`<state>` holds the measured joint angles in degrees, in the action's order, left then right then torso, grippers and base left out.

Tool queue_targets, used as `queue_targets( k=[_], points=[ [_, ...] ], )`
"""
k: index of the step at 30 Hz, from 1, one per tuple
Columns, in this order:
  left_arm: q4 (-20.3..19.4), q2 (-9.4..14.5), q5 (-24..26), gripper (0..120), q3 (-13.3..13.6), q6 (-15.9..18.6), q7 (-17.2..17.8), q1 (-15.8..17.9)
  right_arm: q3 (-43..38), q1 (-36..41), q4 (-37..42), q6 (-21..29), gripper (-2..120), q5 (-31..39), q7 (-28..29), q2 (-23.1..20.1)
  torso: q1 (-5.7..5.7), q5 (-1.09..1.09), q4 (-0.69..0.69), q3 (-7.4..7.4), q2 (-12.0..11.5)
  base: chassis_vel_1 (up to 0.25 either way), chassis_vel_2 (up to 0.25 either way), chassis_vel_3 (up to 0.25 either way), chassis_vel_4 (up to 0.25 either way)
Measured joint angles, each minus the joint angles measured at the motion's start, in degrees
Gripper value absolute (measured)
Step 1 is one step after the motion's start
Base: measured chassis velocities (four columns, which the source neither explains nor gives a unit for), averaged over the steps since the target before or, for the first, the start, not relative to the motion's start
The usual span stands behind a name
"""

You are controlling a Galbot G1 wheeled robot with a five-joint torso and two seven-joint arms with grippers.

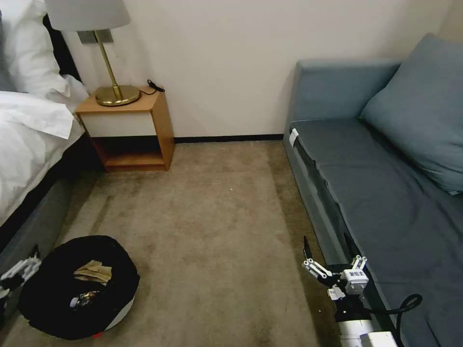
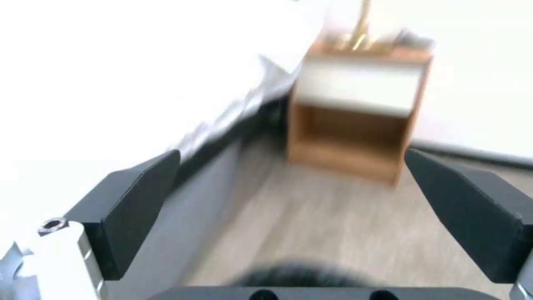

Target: Pick up the trash bin, then pick up the garbage on the floor and place it into the trash bin.

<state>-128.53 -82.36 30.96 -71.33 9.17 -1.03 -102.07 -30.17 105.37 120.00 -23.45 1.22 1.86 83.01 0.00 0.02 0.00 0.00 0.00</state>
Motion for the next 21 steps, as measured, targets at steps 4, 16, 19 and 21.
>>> queue_targets(
  k=[4, 16, 19, 21],
  points=[
    [-2.17, -1.88, -6.03, 100, 7.47, -10.13, -1.48, -1.18, 0.00, 0.00, 0.00, 0.00, 100, 0.00, 0.00, 0.00, 0.00, -0.01, -0.01, 0.00, 0.00, 0.000, 0.000, 0.000, 0.000],
    [0.53, -3.75, -21.53, 100, 24.18, -22.80, -0.93, -4.91, 0.01, -0.01, 0.00, 0.01, 100, 0.00, 0.00, 0.00, 0.00, -0.02, 0.00, 0.00, -0.01, 0.000, 0.000, 0.000, 0.000],
    [0.79, -3.47, -21.88, 100, 24.84, -22.87, -1.16, -4.92, 0.01, -0.01, 0.00, 0.01, 100, 0.00, 0.00, 0.00, 0.00, -0.02, 0.00, 0.00, 0.00, 0.000, 0.000, 0.000, 0.000],
    [0.83, -3.40, -21.88, 100, 24.86, -22.87, -1.17, -4.91, 0.01, -0.01, 0.00, 0.01, 100, 0.00, 0.00, 0.00, 0.00, -0.02, 0.00, 0.00, -0.01, 0.000, 0.000, 0.000, 0.000]
  ],
)
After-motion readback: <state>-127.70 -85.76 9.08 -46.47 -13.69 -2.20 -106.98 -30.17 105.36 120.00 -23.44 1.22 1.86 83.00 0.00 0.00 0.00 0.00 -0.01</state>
